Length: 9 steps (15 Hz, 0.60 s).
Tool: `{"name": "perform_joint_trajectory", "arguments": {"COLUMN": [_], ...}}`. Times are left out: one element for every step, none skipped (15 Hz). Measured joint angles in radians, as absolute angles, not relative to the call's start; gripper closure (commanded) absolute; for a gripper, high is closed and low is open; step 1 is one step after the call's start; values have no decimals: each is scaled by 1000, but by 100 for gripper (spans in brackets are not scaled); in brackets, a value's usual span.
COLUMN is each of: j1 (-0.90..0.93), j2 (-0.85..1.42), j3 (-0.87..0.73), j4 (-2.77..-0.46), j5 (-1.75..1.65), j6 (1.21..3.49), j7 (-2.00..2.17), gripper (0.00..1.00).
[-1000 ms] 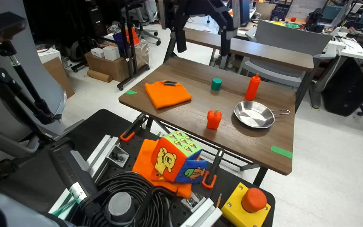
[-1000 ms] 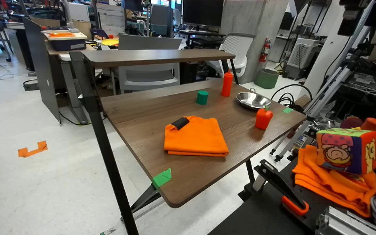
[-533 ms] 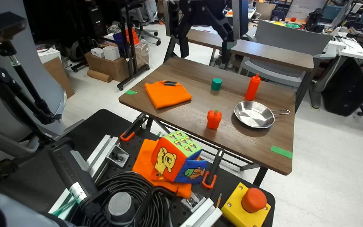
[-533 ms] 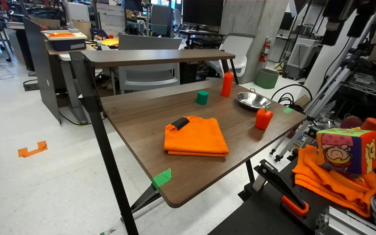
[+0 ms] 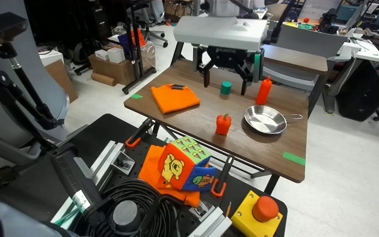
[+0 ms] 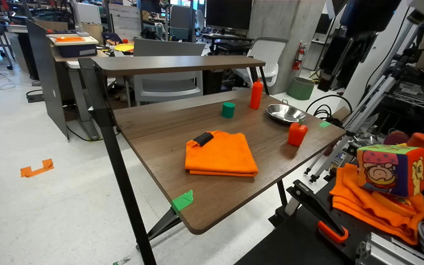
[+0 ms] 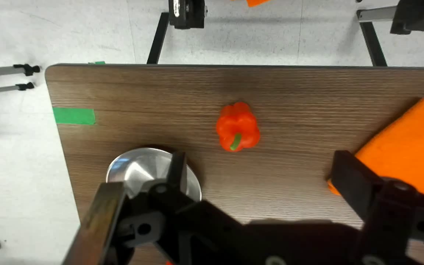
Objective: Put the orange object on the pan
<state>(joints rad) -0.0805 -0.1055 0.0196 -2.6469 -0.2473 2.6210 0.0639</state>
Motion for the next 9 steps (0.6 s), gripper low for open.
{"name": "perform_joint_trajectory", "arguments": {"j1": [-81, -81, -81, -81, -81, -81, -81, -81, -81], "j2": [-64, -24, 17, 57, 97, 136, 179, 219, 260], "j3": [9, 0, -8, -15, -21, -25, -27, -28, -28], "j4": [-2639, -2627, -2612, -2592, -2570, -2546, -2518, -2490, -2459], "j5": [-251, -251, -251, -250, -249, -246, -243, -240, -236], "j6": [2653, 2675, 2688, 2692, 2691, 2691, 2690, 2690, 2689], "j7": [49, 32, 19, 5, -8, -22, -39, -53, -71], "gripper": [0, 0, 0, 0, 0, 0, 0, 0, 0]}}
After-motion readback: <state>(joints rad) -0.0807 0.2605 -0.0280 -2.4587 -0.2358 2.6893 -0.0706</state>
